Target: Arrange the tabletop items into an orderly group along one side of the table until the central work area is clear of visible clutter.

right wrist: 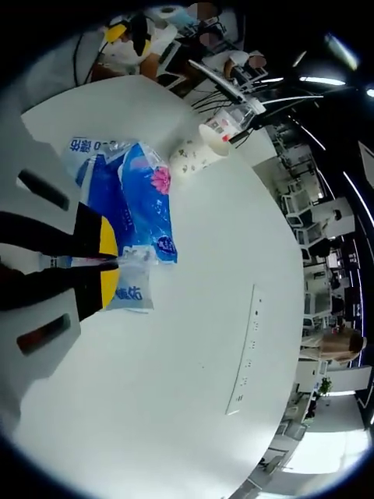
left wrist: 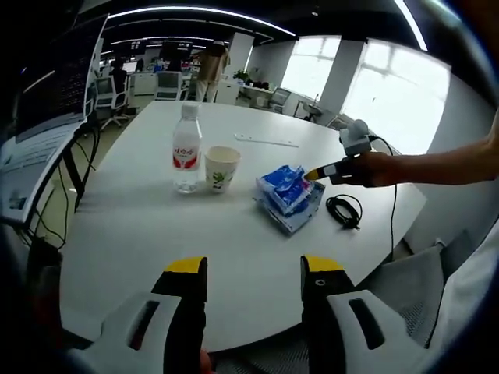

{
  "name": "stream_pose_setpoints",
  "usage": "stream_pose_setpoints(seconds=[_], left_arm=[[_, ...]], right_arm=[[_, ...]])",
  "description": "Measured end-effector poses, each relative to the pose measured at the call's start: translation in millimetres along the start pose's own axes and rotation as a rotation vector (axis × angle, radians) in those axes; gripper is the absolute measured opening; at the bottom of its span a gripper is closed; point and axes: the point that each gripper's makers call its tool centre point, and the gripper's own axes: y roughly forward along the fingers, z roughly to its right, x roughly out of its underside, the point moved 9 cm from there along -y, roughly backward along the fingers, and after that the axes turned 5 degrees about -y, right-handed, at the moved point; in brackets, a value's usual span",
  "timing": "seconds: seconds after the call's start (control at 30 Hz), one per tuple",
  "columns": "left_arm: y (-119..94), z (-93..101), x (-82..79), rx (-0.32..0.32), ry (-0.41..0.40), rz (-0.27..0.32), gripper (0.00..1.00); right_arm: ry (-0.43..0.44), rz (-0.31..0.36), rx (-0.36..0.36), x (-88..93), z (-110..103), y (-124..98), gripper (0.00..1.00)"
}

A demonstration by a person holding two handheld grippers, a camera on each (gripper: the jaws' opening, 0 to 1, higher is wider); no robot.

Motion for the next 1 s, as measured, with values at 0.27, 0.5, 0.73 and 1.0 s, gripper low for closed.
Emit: stream_pose_setpoints(seconds=[0.27,0.5,0.73,1.0], left_arm=[[3,2.2,-2.8,0.016,0.017,-0.004,0.48],[6,5.0,-6.6,0.031,0.032,-0.006,0.47],[12,13.0,-9.1,0.054,0.051,-0.012,0.47],[20,22.6,-14.0,0.078,0.070,-0.015,0.47]], right_arm=[[0.012,0.026,0.019,-3.5,16,-8,0.00],[0.027,0.045,0.046,-4.2,19,-32,0.00],[0.047,0.074,0.081,-7.1,32,-55,0.00],[0.069,0.092,0.117,-3.0,49,-75,0.00]])
